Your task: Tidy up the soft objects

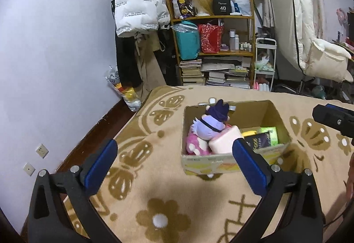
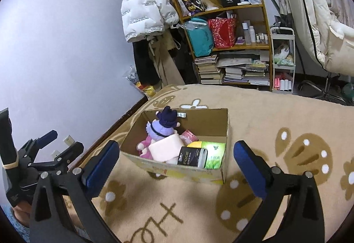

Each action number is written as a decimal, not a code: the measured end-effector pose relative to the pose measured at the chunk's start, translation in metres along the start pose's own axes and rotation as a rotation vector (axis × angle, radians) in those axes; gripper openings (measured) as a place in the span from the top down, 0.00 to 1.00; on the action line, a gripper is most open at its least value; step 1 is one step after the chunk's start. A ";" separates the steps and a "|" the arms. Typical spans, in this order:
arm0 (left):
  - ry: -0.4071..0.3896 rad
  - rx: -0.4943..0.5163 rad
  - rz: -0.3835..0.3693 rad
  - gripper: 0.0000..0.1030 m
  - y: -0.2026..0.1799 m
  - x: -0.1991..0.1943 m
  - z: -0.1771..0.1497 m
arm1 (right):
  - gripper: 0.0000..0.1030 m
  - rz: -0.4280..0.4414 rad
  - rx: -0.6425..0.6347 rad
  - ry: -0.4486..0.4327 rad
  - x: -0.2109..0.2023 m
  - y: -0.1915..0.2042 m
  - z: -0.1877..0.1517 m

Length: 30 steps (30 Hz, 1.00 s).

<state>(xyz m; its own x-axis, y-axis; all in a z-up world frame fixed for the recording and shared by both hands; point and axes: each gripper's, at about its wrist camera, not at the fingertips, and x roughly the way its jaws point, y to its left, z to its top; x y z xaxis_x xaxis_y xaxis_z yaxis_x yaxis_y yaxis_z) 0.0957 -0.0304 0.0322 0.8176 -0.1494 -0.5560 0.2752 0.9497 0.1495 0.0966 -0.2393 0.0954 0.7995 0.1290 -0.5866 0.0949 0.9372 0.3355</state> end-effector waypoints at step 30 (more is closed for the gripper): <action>0.011 -0.004 0.009 0.00 -0.023 -0.040 -0.075 | 0.00 -0.091 -0.049 -0.136 -0.043 -0.009 -0.081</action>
<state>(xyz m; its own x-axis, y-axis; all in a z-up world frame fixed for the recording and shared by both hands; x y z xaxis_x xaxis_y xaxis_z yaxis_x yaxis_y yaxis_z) 0.0193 -0.0253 -0.0103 0.8147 -0.1374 -0.5634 0.2654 0.9522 0.1515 0.0132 -0.2272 0.0584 0.8621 0.0009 -0.5067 0.1444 0.9581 0.2475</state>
